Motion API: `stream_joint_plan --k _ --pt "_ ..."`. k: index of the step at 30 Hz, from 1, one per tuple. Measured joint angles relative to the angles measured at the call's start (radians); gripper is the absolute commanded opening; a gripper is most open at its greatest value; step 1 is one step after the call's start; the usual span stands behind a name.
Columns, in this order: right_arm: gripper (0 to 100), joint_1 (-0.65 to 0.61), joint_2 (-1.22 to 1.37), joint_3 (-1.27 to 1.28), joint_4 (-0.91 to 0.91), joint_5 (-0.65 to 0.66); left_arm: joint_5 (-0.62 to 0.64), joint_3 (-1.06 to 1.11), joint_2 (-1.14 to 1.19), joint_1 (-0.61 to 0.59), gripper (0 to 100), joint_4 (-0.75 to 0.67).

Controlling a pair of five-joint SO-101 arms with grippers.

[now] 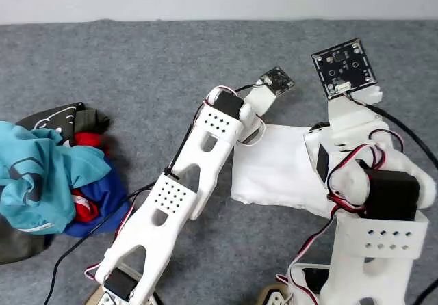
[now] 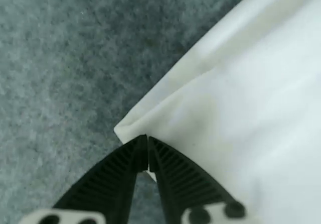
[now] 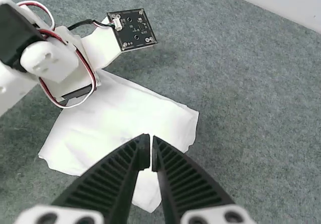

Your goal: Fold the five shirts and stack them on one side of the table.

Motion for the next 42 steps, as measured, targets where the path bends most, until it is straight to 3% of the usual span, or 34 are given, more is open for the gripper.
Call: stream_joint_plan --k 9,15,24,33,42 --pt "1.8 0.000 0.000 0.006 0.000 0.000 0.000 -0.112 -0.009 0.046 2 0.034" --pt "1.8 0.000 0.002 0.141 -0.006 0.000 0.000 -0.112 -0.064 -0.014 1 0.057" --pt "2.1 0.002 0.002 0.423 -0.190 0.005 0.000 -0.097 -0.209 -0.104 1 0.064" --pt "1.8 0.000 0.224 0.451 -0.305 0.021 0.000 0.241 -0.572 -0.140 1 0.064" --pt "1.8 0.060 0.614 0.244 -0.359 0.026 0.000 0.528 -0.865 -0.199 1 0.066"
